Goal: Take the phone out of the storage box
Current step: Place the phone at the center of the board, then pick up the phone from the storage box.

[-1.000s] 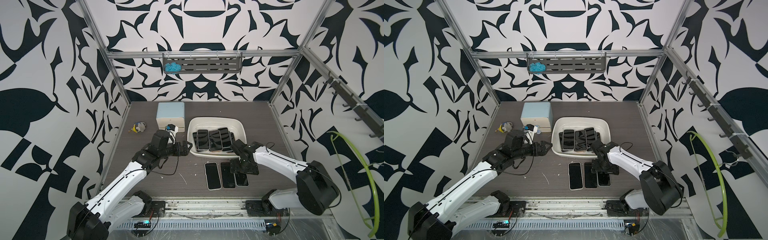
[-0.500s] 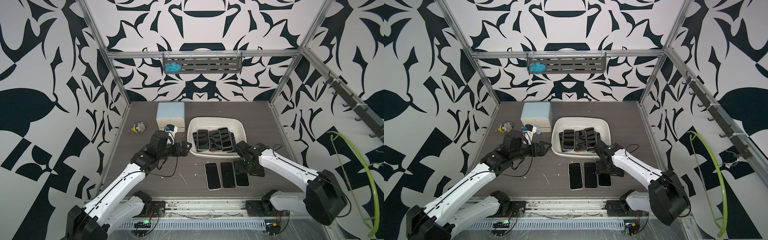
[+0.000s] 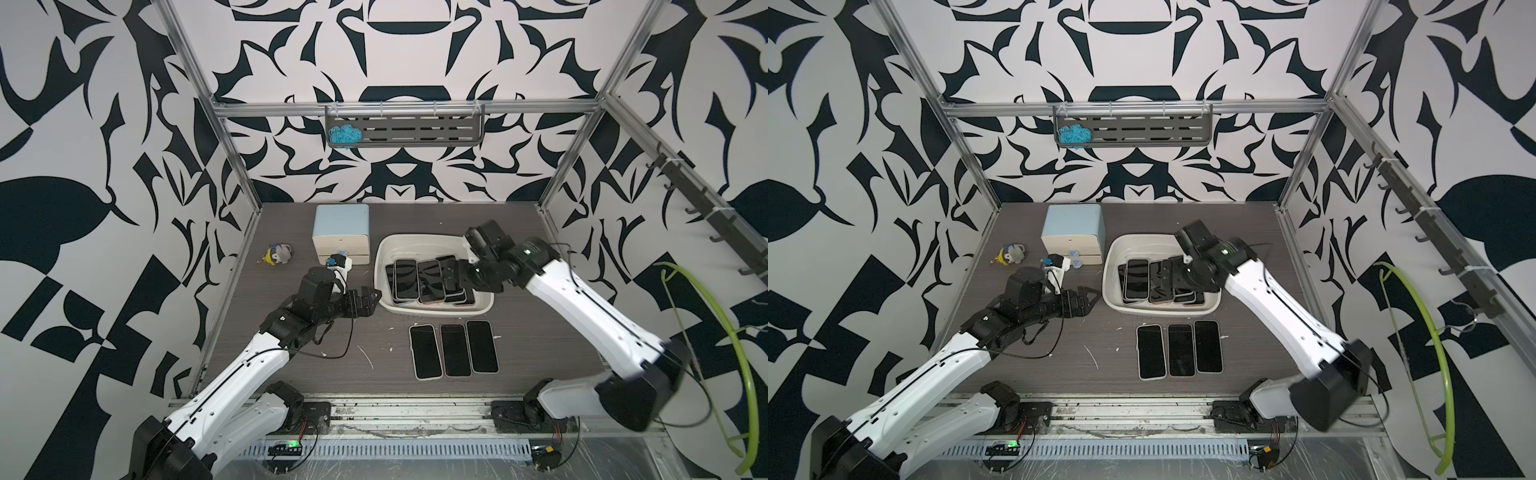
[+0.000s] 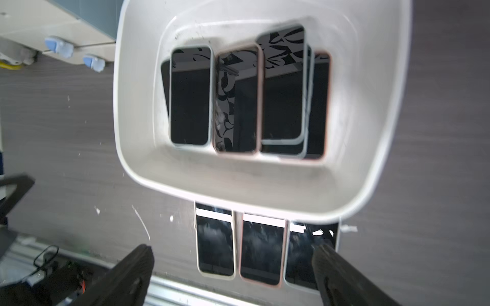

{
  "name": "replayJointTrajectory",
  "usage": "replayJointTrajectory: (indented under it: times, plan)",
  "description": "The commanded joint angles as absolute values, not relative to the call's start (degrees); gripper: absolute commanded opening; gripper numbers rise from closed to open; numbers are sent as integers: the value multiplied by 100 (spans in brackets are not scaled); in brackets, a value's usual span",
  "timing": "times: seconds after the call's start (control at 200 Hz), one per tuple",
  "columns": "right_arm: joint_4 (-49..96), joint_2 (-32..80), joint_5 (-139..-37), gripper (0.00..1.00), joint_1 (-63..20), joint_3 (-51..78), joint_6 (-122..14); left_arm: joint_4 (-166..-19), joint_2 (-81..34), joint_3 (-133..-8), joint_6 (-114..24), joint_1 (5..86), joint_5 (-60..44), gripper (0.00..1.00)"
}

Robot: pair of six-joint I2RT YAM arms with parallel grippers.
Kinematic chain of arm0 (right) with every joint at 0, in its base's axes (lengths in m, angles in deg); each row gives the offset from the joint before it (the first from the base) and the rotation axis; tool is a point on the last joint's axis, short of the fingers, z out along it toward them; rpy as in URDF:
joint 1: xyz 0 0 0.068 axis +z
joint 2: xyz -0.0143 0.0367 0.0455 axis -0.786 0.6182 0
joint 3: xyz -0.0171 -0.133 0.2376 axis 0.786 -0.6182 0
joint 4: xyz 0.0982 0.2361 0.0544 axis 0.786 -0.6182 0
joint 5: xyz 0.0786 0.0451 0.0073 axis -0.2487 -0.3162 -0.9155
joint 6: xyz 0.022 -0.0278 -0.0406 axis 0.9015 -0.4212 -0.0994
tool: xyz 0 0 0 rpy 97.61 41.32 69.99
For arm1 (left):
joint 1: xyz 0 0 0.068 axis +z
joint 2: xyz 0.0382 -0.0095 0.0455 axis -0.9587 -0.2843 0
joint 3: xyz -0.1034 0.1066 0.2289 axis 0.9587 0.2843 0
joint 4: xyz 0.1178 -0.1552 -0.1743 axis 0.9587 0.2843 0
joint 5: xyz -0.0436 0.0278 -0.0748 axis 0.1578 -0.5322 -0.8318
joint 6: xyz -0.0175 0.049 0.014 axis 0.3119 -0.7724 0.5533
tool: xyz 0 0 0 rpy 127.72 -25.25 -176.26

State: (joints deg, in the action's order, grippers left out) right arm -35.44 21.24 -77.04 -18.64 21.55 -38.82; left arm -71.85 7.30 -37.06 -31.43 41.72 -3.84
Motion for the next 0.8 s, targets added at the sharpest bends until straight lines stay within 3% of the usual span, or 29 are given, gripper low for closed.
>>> replayJointTrajectory:
  times: [0.0, 0.345, 0.795]
  plan:
    - [-3285, 3018, -7403, 99, -1656, 2612, -4093, -6744, 675, -3997, -3042, 4195, -191, 100]
    - [-3067, 5540, -7095, 97, -1121, 4210, -4284, -5930, 1211, -4260, -3080, 4195, -37, 100]
    - [-3096, 6308, -6998, 94, -1106, 4700, -4174, -5621, 1920, -3905, -2892, 4199, 342, 100]
